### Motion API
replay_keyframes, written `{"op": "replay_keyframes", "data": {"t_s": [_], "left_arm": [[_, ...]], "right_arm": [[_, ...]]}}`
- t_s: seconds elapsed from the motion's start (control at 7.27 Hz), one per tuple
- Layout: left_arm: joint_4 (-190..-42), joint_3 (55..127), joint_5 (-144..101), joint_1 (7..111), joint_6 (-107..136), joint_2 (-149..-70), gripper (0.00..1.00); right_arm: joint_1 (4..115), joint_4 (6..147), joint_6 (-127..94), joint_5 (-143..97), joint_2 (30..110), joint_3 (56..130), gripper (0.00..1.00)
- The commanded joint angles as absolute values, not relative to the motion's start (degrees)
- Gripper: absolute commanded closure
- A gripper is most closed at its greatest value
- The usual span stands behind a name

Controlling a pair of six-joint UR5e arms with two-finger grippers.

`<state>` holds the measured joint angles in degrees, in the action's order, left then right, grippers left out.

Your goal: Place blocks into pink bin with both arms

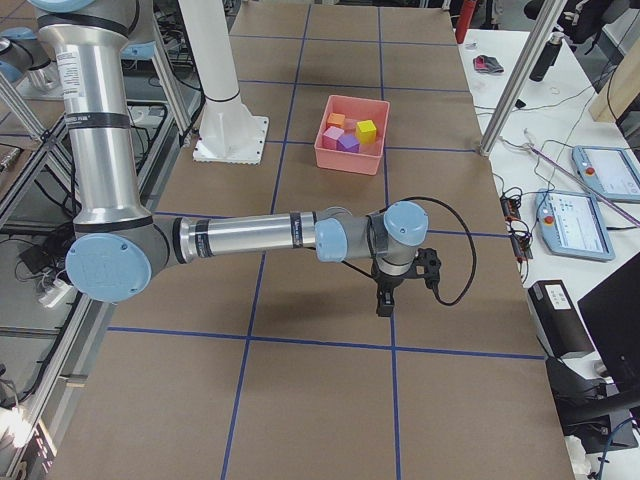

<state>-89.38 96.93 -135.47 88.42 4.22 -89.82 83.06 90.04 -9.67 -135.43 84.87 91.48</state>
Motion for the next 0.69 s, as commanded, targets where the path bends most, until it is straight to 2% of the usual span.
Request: {"op": "replay_keyframes", "data": {"t_s": [0.0, 0.55], "left_arm": [[-89.47, 96.86, -135.44, 88.42, 4.22, -89.82, 0.00], [-89.47, 97.03, -135.44, 88.42, 4.22, -89.82, 0.00]], "right_arm": [[83.06, 90.00, -9.76, -135.44, 84.90, 91.41, 0.01], [83.14, 90.00, -9.84, -135.44, 85.08, 92.10, 0.01]]}}
